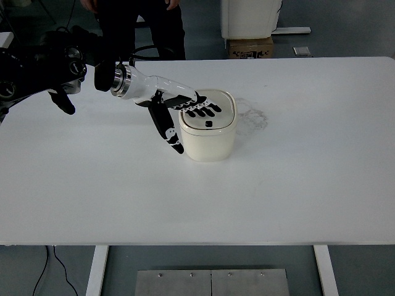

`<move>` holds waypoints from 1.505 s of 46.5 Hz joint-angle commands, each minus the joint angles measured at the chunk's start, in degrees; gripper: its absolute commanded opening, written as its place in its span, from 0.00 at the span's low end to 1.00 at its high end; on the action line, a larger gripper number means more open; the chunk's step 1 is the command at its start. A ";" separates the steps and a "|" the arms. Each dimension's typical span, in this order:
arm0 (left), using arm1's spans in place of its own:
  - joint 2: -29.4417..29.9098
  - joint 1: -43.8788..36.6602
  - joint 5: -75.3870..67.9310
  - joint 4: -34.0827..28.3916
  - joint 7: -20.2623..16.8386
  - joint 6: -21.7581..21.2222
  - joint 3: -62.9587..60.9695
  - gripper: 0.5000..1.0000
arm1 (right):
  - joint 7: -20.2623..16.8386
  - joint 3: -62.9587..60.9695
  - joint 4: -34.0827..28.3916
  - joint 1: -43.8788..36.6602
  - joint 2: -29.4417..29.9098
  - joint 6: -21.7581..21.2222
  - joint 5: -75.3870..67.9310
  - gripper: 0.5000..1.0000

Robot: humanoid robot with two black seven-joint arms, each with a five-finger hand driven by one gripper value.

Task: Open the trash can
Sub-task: 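Place the left hand fingers on the trash can lid near its button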

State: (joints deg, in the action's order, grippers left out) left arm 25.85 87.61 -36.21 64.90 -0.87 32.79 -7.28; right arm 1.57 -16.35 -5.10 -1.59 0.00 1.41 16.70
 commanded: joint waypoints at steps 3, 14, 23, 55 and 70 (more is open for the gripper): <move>-0.28 -0.42 0.00 -0.03 -0.01 0.00 -0.02 1.00 | 0.01 0.00 0.00 0.01 0.00 0.00 0.00 0.98; -0.72 -0.86 0.00 -0.12 -0.01 -0.18 -0.37 1.00 | 0.01 0.00 0.00 0.01 0.00 0.00 0.00 0.98; -0.72 -0.95 0.00 -0.21 -0.01 -0.18 -0.72 1.00 | 0.01 0.00 0.00 0.01 0.00 0.00 0.00 0.98; -0.72 -0.25 0.26 -0.47 -0.01 -0.18 -1.07 1.00 | 0.01 0.00 0.00 0.01 0.00 0.00 0.00 0.98; -1.33 -0.86 0.35 -0.47 -0.01 -0.27 -1.16 1.00 | 0.01 0.00 0.00 0.01 0.00 0.00 0.00 0.98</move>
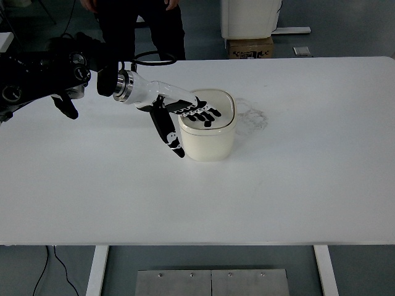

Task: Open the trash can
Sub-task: 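Place the left hand fingers on the trash can lid near its button, then press down on the lid button with the left hand fingers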

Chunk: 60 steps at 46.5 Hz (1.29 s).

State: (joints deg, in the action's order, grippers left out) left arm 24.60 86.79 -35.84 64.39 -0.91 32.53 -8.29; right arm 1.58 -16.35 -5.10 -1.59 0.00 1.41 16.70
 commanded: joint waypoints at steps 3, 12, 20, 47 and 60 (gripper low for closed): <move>-0.17 -0.04 -0.02 0.03 0.03 0.07 -0.15 1.00 | 0.00 0.00 0.00 0.00 0.00 0.00 0.00 0.98; -0.35 -0.13 -0.11 0.12 0.03 0.07 -0.15 1.00 | 0.00 0.00 0.00 0.00 0.00 0.00 0.00 0.98; -0.35 -0.13 -0.11 0.12 0.03 0.25 -0.24 1.00 | 0.00 0.00 0.00 0.00 0.00 0.00 0.00 0.98; 0.36 1.54 1.04 -0.67 0.03 -0.19 0.12 1.00 | 0.00 0.00 0.00 0.00 0.00 0.00 0.00 0.98; -0.08 1.19 1.04 -0.67 0.03 -0.19 -0.06 1.00 | 0.00 0.00 0.00 0.00 0.00 0.00 0.00 0.98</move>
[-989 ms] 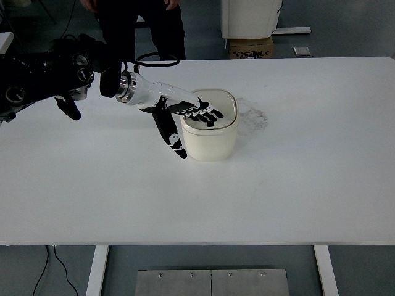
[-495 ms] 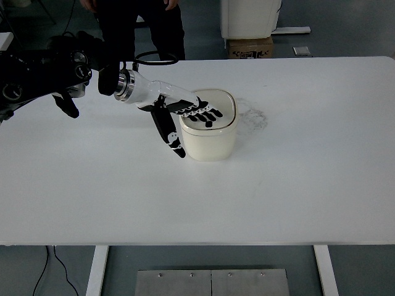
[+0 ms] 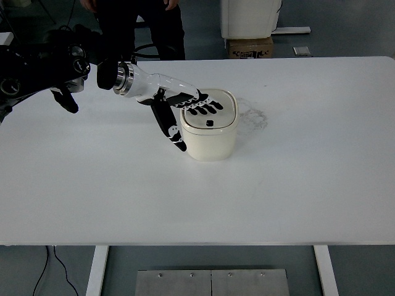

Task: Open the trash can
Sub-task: 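Press down on the lid button with the left hand fingers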

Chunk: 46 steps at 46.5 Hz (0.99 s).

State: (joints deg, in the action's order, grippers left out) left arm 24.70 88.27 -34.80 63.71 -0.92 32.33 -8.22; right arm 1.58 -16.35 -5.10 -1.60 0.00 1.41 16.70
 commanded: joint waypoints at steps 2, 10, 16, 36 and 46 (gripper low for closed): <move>-0.27 -0.47 -0.01 0.01 0.04 0.01 -0.13 1.00 | 0.00 0.00 0.00 0.02 0.00 0.00 0.00 0.98; -0.45 -0.65 -0.01 0.10 0.04 0.10 -0.13 1.00 | 0.00 0.00 0.00 -0.07 0.00 0.00 0.00 0.98; -0.89 -0.73 -0.09 0.10 0.04 0.19 -0.13 1.00 | 0.00 0.00 0.00 0.02 0.00 0.00 0.00 0.98; -1.24 -1.61 -0.18 0.19 0.04 0.45 -0.21 1.00 | 0.00 0.00 0.00 0.02 0.00 0.00 0.00 0.98; -1.33 -1.61 -0.18 0.27 0.04 0.54 -0.30 1.00 | 0.00 0.00 0.00 0.02 0.00 0.00 0.00 0.98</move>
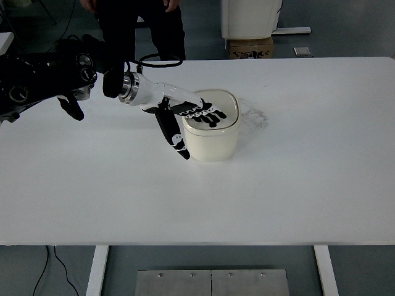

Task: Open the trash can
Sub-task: 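Press down on the lid button with the left hand fingers, then lift the left hand off the lid as it springs open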

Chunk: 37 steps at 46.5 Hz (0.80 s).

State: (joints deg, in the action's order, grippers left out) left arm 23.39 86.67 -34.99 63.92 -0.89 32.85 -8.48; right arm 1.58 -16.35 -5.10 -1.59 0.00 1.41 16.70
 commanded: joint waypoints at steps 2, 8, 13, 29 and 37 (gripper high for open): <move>-0.01 -0.01 0.01 0.06 0.01 0.02 -0.05 1.00 | -0.08 0.00 0.00 0.01 0.00 0.00 0.00 0.98; -0.01 -0.01 -0.08 0.15 0.01 0.02 -0.75 1.00 | 0.00 0.00 0.00 0.01 0.00 0.00 0.00 0.98; -0.01 -0.01 -0.17 0.15 0.01 0.02 -1.28 1.00 | 0.00 0.00 0.00 0.01 0.00 0.00 0.00 0.98; 0.34 1.48 0.27 -0.12 0.01 -0.16 -1.01 1.00 | 0.00 0.00 0.00 0.01 0.00 0.00 0.00 0.98; 0.78 3.23 6.22 -0.90 0.01 -0.68 -0.66 1.00 | 0.00 0.00 0.00 0.01 0.00 0.00 0.00 0.98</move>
State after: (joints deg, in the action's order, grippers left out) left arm 24.08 89.26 -31.61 63.65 -0.84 32.43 -9.24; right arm 1.58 -16.35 -5.10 -1.58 0.00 1.41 16.70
